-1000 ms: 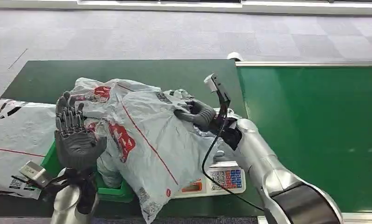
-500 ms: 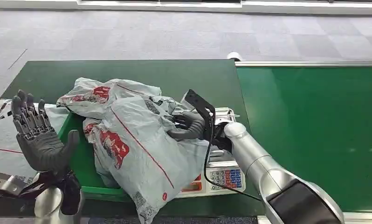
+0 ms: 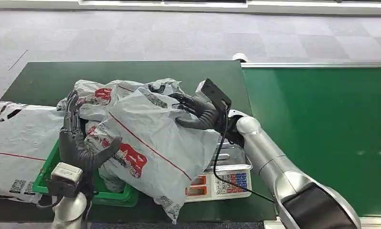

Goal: Moved the parcel from conveyor to table for the left to box.

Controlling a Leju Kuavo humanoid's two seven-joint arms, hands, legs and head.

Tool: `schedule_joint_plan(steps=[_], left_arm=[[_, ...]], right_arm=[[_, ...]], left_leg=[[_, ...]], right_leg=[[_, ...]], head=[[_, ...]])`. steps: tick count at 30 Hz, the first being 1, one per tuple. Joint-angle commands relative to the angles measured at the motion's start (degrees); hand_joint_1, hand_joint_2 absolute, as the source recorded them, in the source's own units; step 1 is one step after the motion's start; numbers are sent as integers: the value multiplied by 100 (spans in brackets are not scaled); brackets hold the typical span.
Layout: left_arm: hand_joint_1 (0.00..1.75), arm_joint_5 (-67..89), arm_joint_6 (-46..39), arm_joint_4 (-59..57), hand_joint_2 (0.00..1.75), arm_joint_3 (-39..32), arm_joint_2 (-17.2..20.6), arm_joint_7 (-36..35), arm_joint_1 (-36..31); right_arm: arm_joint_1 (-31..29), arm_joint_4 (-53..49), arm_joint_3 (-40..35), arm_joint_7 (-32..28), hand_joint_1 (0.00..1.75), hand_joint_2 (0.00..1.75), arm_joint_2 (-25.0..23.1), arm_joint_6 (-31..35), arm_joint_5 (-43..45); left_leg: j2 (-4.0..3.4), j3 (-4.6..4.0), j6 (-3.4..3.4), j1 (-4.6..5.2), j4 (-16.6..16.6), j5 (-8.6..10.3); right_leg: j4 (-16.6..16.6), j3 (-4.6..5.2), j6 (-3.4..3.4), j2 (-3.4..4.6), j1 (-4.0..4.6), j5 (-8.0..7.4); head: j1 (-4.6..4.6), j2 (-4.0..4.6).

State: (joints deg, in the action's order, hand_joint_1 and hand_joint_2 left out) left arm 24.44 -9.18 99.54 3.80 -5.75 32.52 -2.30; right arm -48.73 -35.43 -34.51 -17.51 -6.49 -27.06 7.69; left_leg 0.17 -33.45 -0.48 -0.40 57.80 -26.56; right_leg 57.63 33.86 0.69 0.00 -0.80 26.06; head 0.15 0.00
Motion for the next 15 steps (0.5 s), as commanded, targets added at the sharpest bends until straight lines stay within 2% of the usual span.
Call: schedule_joint_plan(steps=[1, 4, 10, 11, 15], left_arm=[[0, -218, 284, -835, 175, 780, 281, -92, -415], [0, 19, 344, -1163, 175, 1151, 246, -276, -583], [0, 28, 336, -1144, 175, 1155, 254, -285, -587], [0, 240, 631, -1170, 175, 1337, 335, -570, -620], [0, 261, 631, -1203, 175, 1370, 306, -583, -631]], right_arm=[[-14, -251, 310, 194, 0, 175, 115, -73, -93], [124, -432, 386, 113, 0, 175, 133, -132, -188], [144, -462, 392, 113, 0, 175, 145, -136, -197], [231, -639, 360, 129, 0, 175, 173, -28, -396], [262, -679, 364, 136, 0, 175, 170, -15, -414]], left_leg=[[20, 2, -1, -2, -10, 9], [25, 1, 1, 1, -9, 11], [12, 4, 2, 0, -9, 7], [10, 3, 1, 0, -8, 6], [12, 0, 0, -1, -5, 5]], right_leg=[[-10, -10, -6, -22, 3, -2], [-8, -9, -3, -29, 1, -1], [-9, -10, -4, -16, 1, -2], [-8, -7, -6, -13, 1, -3], [-5, -4, -6, -14, 2, -3]], head=[[0, 0], [0, 0], [0, 0], [0, 0], [0, 0]])
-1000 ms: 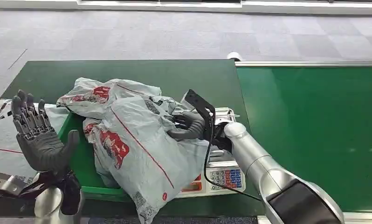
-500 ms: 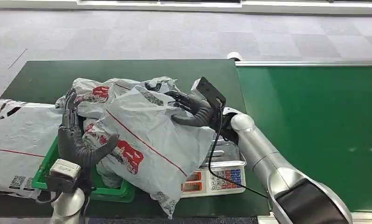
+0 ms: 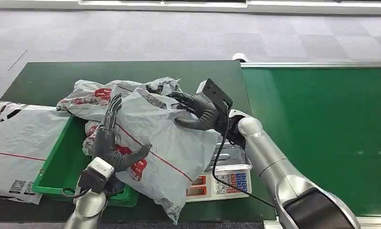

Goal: Moved the parcel from conveyor to table for the left to box.

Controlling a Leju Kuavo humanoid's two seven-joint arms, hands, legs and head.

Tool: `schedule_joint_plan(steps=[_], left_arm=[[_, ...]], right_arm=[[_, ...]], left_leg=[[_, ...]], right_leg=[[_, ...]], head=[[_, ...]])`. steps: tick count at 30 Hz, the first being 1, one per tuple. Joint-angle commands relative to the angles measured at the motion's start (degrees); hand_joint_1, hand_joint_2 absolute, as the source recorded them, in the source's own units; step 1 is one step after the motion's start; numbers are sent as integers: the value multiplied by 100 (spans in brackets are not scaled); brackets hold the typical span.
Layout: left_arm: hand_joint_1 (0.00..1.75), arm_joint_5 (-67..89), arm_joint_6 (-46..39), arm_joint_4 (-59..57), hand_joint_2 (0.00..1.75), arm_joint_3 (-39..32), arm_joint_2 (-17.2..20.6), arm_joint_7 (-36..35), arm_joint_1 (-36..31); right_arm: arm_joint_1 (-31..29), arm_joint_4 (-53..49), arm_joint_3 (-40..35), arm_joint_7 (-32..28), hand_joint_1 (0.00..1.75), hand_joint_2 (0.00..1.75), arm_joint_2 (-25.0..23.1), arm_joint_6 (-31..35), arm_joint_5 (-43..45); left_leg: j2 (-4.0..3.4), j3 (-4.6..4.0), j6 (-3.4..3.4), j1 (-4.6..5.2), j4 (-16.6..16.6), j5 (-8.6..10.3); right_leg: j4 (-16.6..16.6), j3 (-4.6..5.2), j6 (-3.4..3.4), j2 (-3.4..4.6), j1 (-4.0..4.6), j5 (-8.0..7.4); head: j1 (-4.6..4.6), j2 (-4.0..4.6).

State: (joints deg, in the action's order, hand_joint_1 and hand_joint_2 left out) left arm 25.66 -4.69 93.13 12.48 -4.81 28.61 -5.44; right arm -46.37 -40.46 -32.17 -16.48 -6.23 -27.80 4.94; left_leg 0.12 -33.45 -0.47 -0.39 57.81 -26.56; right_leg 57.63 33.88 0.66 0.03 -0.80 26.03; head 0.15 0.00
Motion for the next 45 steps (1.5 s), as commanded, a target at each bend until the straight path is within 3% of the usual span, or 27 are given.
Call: schedule_joint_plan(steps=[1, 10, 17, 22, 23, 24, 29, 37, 40, 45], left_arm=[[0, 139, 183, -562, 175, 501, 212, -191, -317], [0, 285, 263, -670, 175, 606, 230, -287, -385], [0, 2404, 68, -1833, 175, 1311, 113, -1858, -865], [2, 3454, -84, -2487, 175, 1395, 41, -2781, -1047], [103, 3529, -76, -2542, 175, 1321, 57, -2892, -1034], [175, 3566, -71, -2574, 175, 1242, 67, -2973, -1023], [175, 3788, 128, -2528, 175, 931, 67, -3266, -905], [175, 3641, 177, -2357, 175, 723, -29, -3147, -807], [175, 3419, -82, -2214, 175, 624, -85, -2907, -790], [175, 2370, -899, -1336, 175, 418, -113, -1889, -668]], right_arm=[[26, -176, 130, 33, 0, 175, 144, 59, -138], [92, -285, 169, 133, 0, 175, 135, 161, -292], [330, -612, 400, 275, 0, 175, 62, 703, -1009], [752, -1096, 750, -88, 0, 175, 195, 733, -1001], [941, -1403, 879, -200, 0, 175, 239, 766, -1007], [1127, -1765, 1001, -267, 0, 175, 278, 777, -1009], [1651, -3000, 1510, -424, 0, 175, 290, 770, -940], [2039, -3770, 1986, -527, 0, 175, 244, 750, -797], [2069, -3858, 2154, -527, 0, 175, 229, 747, -782], [2304, -4176, 2381, -685, 0, 175, 259, 733, -725]], left_leg=[[12, -1, 0, 0, -2, 3], [13, 2, 1, -1, -9, 7], [22, 8, 2, 2, -14, 10], [27, 9, 1, -1, -14, 9], [31, 13, 1, -1, -21, 12], [25, 7, 0, -1, -12, 8], [23, 7, 0, -1, -14, 7], [6, 4, 1, 1, -7, 3], [4, 4, 1, 1, -3, 1], [7, 4, 1, -3, -6, 3]], right_leg=[[-1, -3, -2, -14, 0, 1], [-9, -7, -4, -13, 3, -2], [-13, -17, -3, -25, -1, -2], [-15, -21, -2, -29, 2, -2], [-21, -26, -4, -33, 2, -3], [-13, -17, -2, -27, 2, -1], [-15, -16, -4, -25, 3, -1], [-6, -7, -2, -10, 0, -3], [-3, -7, -1, -7, 0, -2], [-10, -10, -4, -11, 4, -4]], head=[[0, 0], [0, 0], [-2, 0], [0, 0], [0, 0], [0, 0], [0, 0], [0, 0], [0, 0], [0, 0]])
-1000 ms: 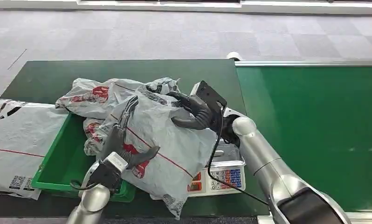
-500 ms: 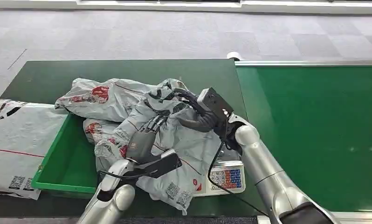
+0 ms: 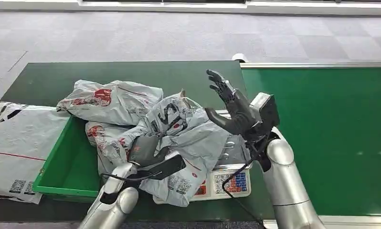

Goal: Moved the parcel from conveyor to table for the left to box.

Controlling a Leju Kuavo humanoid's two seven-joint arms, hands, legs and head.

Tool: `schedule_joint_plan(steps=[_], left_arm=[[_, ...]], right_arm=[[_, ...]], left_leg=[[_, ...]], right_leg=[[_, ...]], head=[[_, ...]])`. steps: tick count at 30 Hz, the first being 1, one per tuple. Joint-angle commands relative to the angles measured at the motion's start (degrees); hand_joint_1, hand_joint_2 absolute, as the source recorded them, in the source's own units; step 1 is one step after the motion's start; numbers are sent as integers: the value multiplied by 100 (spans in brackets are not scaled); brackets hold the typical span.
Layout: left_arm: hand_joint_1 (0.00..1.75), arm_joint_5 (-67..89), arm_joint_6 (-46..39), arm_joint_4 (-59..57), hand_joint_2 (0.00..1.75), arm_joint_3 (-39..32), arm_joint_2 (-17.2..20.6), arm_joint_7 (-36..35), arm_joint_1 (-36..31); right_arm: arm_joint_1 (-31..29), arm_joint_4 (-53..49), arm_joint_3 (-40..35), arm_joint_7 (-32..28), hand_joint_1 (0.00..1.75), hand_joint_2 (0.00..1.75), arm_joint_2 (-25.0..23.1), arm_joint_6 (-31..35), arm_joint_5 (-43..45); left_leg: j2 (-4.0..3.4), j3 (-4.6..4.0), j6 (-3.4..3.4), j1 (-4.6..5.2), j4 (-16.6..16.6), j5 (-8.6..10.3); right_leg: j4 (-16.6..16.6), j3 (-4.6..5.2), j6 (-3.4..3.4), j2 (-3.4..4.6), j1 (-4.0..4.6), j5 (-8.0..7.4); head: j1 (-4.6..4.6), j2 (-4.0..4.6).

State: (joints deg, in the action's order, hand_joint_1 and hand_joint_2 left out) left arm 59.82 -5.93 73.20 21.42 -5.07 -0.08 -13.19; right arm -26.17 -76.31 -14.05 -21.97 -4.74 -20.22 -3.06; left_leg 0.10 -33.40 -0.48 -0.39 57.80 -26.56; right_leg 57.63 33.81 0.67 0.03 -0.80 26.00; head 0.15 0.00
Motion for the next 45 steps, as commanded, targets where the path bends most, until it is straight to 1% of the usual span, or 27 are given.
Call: schedule_joint_plan(steps=[1, 2, 4, 10, 11, 12, 14, 15, 16, 18, 20, 22, 24, 26, 27, 29, 30, 31, 35, 45], left_arm=[[175, -1255, -907, 919, 175, -496, -64, 1149, 174], [175, -1542, -1089, 1249, 175, -520, -35, 1426, 266], [175, -1580, -1064, 1431, 175, -519, 13, 1406, 325], [175, -1580, -1064, 1431, 175, -519, 13, 1406, 325], [175, -1668, -1207, 1417, 175, -515, -4, 1567, 334], [175, -1887, -1568, 1606, 175, -530, 1, 1946, 366], [175, -2075, -1887, 2152, 175, -546, 76, 2198, 489], [175, -2068, -1905, 2501, 175, -537, 209, 2142, 560], [175, -2081, -1943, 2755, 175, -558, 246, 2096, 618], [175, -2059, -2223, 3169, 175, -679, 331, 2220, 744], [175, -2104, -2611, 3463, 175, -880, 411, 2343, 807], [175, -2153, -2832, 3418, 175, -1183, 441, 2306, 721], [175, -2070, -2872, 3211, 175, -1536, 421, 2020, 594], [175, -2015, -3060, 2883, 175, -2032, 339, 1840, 468], [175, -1932, -3154, 2804, 175, -2188, 309, 1796, 427], [175, -1698, -3036, 2523, 175, -2579, 178, 1484, 344], [56, -1743, -2890, 2429, 175, -2644, 166, 1442, 327], [0, -1743, -2865, 2340, 175, -2660, 171, 1473, 302], [0, -1748, -2822, 2168, 175, -2595, 148, 1528, 279], [0, -1729, -2785, 2197, 175, -2555, 175, 1525, 294]], right_arm=[[321, -663, 647, -184, 0, 175, 99, -13, 113], [383, -765, 733, -225, 0, 175, 100, -2, 158], [420, -826, 773, -231, 0, 175, 115, -6, 167], [420, -826, 773, -231, 0, 175, 115, -6, 167], [414, -807, 782, -243, 0, 175, 93, -8, 186], [457, -826, 849, -284, 0, 175, 91, -4, 260], [568, -850, 971, -290, 0, 175, 97, -22, 386], [653, -782, 1024, -300, 0, 175, 115, -34, 433], [705, -694, 1099, -301, 0, 175, 112, -22, 436], [881, -453, 1274, -272, 0, 175, 65, 15, 451], [1114, -125, 1457, -247, 0, 175, -38, 16, 462], [1363, 97, 1580, -338, 0, 175, -100, 19, 474], [1600, 159, 1665, -338, 0, 175, -146, -59, 648], [1921, 162, 1673, -288, 0, 175, -195, -63, 741], [2002, 172, 1670, -277, 0, 175, -228, -56, 729], [2095, 253, 1704, -244, 0, 175, -328, -25, 709], [2132, 283, 1712, -242, 0, 175, -360, -8, 701], [2153, 308, 1709, -234, 0, 175, -365, -4, 693], [2208, 351, 1730, -234, 0, 175, -348, 20, 678], [2194, 342, 1741, -184, 0, 175, -352, 15, 692]], left_leg=[[7, -7, 1, -4, 1, 0], [8, -5, 1, -5, -2, 0], [8, -6, 1, -5, -1, -3], [2, -4, 3, -2, -4, 0], [3, -6, 3, -2, -2, -1], [2, -2, 3, -3, -6, 1], [5, -7, 2, -2, -2, 0], [4, -8, 2, -2, -1, -1], [-1, -8, 1, -7, 0, -3], [0, -2, 1, -7, -5, -4], [-3, 9, 0, -10, -12, -5], [-1, 14, 0, -9, -19, -3], [4, 22, -1, -12, -24, -3], [12, 9, 0, -8, -12, -4], [16, 21, -1, -11, -28, 1], [18, 19, -1, -8, -26, 1], [11, 12, -2, -8, -19, -2], [9, 7, -1, -5, -13, -5], [14, 12, 1, -5, -20, 0], [11, -2, 1, -2, -7, -5]], right_leg=[[-3, 2, -3, -8, 5, 1], [-8, 0, -4, -10, 7, 1], [-5, 1, -4, -9, 6, 4], [-6, 0, -3, -3, 2, -1], [-4, 0, -3, -4, 2, 0], [-9, -3, -5, -3, 3, -2], [-4, 3, -3, -5, 2, 0], [-2, 4, -3, -4, 2, 1], [-6, 3, -5, 0, 8, 0], [-11, -4, -5, -1, 8, 1], [-17, -13, -6, 2, 11, 1], [-23, -20, -8, -1, 11, 0], [-28, -30, -10, -6, 13, 2], [-15, -19, -4, -15, 9, 8], [-30, -32, -9, -20, 12, 5], [-25, -29, -9, -21, 10, 6], [-19, -20, -9, -14, 9, 6], [-11, -13, -7, -11, 7, 9], [-20, -18, -7, -17, 6, 8], [-6, -4, -6, -12, 2, 11]], head=[[-2, 0], [0, 0], [0, 0], [0, 0], [-2, 0], [0, 0], [0, 0], [0, 0], [-2, 0], [-2, 0], [0, 0], [-2, 0], [0, 0], [0, 0], [0, 0], [0, 0], [-2, 0], [0, 0], [0, 0], [-2, 0]])
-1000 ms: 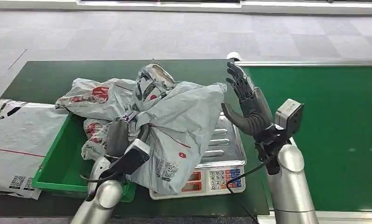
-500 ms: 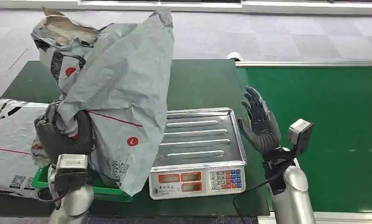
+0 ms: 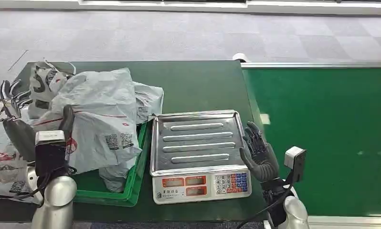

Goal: Moved the parcel from conveyor to table for the left to box.

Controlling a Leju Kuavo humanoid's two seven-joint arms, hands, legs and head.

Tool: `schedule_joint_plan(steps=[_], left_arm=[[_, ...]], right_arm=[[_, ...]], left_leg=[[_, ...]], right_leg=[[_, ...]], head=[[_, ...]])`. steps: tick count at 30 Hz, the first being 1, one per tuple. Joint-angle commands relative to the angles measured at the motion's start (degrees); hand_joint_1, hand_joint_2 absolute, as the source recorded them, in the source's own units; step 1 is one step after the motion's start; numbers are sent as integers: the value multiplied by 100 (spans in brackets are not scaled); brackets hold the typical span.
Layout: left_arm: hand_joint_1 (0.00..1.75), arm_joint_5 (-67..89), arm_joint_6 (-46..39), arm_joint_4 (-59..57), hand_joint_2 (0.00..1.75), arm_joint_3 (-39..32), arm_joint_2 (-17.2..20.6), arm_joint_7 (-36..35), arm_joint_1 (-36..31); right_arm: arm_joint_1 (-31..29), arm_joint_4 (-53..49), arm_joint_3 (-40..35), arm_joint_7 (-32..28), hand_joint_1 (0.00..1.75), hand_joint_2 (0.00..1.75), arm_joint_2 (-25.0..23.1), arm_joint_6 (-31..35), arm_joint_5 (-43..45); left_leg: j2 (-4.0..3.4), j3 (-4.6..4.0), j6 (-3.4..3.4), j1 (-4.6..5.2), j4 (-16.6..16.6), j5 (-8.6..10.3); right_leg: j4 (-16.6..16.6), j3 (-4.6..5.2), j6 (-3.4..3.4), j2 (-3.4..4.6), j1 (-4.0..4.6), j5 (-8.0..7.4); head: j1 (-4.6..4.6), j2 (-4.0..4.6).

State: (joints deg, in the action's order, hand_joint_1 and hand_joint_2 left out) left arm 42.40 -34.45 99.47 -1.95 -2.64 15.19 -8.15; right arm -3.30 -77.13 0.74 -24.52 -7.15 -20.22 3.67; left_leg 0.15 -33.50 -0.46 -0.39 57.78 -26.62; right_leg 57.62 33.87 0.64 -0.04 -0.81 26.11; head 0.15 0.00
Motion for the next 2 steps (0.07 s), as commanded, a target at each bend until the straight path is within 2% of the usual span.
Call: schedule_joint_plan(steps=[1, 2], left_arm=[[0, 38, 75, -454, 175, -183, -50, -38, -191], [0, 42, 79, -505, 175, -155, -28, -61, -185]], right_arm=[[-41, 408, 287, 111, 0, 175, -127, 31, 35], [2, 408, 298, 120, 0, 175, -133, 46, 39]], left_leg=[[5, 12, -1, -5, -10, 4], [3, 8, -1, -3, -7, 2]], right_leg=[[-12, -15, -6, -6, 6, -2], [-7, -9, -5, -4, 4, -1]], head=[[0, 0], [0, 0]])
